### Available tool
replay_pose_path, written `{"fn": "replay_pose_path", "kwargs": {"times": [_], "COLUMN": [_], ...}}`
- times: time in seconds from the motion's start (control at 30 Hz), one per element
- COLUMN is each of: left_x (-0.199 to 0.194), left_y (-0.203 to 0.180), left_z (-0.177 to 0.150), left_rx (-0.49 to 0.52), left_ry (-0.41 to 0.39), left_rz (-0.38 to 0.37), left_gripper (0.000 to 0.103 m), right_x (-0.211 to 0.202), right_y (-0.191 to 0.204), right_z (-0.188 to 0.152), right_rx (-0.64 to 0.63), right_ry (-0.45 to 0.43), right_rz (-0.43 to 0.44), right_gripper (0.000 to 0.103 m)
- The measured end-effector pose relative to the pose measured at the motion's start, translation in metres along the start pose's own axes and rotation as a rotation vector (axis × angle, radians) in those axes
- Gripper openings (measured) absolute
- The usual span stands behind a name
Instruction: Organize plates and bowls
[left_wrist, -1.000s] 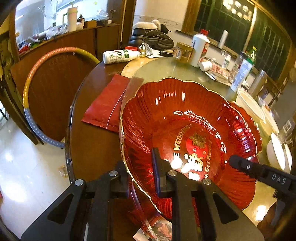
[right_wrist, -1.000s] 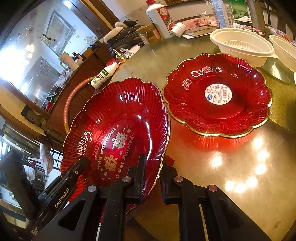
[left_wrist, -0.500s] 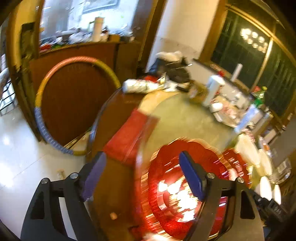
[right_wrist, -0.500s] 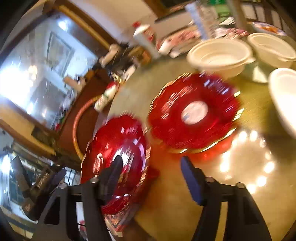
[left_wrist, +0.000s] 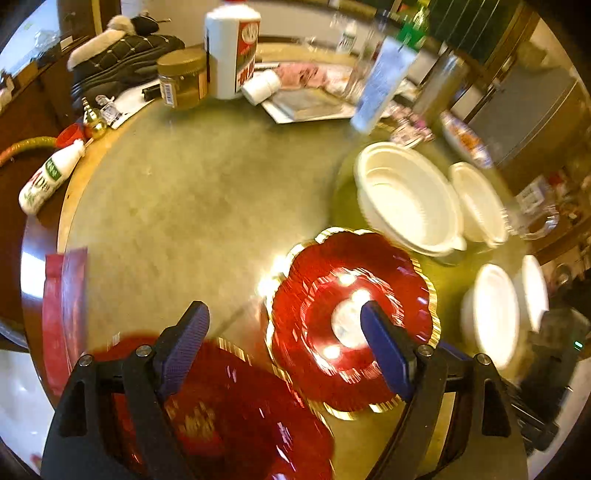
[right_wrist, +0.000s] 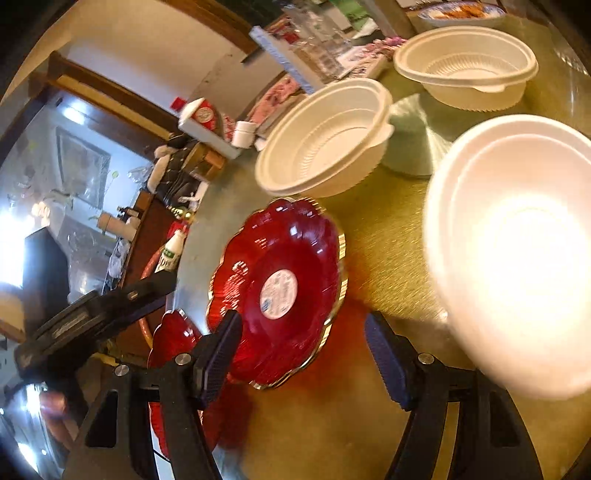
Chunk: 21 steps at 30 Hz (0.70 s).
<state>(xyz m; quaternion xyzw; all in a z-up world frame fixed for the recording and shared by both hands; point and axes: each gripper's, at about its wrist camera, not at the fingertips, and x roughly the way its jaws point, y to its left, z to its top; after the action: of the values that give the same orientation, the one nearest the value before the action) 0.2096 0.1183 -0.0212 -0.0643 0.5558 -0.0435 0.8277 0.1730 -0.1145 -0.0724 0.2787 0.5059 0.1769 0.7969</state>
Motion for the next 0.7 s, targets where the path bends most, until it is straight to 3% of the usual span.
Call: {"fn": "replay_pose_path", "kwargs": {"times": [0.07,0.17,0.23,0.3,0.33,0.37,0.4,0.43,0.5,0.7], "left_x": [0.01,0.033,0.044,0.052,0.054,0.055,0.051,0.051,0.048,0.0], "left_y": [0.004,0.008,0.002,-0.004,-0.006,-0.008,-0.014,-0.015,-0.014,-0.019], "left_z": [0.0,0.006,0.005,0.004,0.004,0.002,0.001,0.001,-0.002,-0.015], "left_rx": [-0.03,-0.072,-0.058,-0.036,-0.025,-0.014,0.017,0.035,0.045,0.071], "left_ry": [0.031,0.131,0.173,0.206,0.209,0.206,0.184,0.189,0.189,0.06], "left_rz": [0.015,-0.057,-0.068,-0.076,-0.069,-0.058,-0.006,0.026,0.001,0.021], "left_gripper": [0.084,0.084,0.084,0.083,0.07,0.043,0.035,0.024,0.021,0.017], "right_x": [0.001,0.007,0.01,0.013,0.015,0.019,0.022,0.021,0.016,-0.001], "right_y": [-0.005,-0.006,-0.006,-0.006,-0.006,-0.006,-0.006,-0.005,-0.003,0.004], "right_z": [0.004,0.008,0.007,0.007,0.007,0.007,0.007,0.006,0.006,0.003], "right_rx": [0.009,0.001,-0.009,-0.015,-0.021,-0.026,-0.026,-0.035,-0.052,-0.071], "right_ry": [0.003,0.015,0.026,0.036,0.046,0.064,0.062,0.051,0.025,-0.027], "right_rz": [0.004,0.0,0.0,-0.019,-0.028,-0.035,-0.034,-0.056,-0.097,-0.067], "right_gripper": [0.072,0.069,0.063,0.047,0.04,0.019,0.011,0.011,0.011,0.01]}}
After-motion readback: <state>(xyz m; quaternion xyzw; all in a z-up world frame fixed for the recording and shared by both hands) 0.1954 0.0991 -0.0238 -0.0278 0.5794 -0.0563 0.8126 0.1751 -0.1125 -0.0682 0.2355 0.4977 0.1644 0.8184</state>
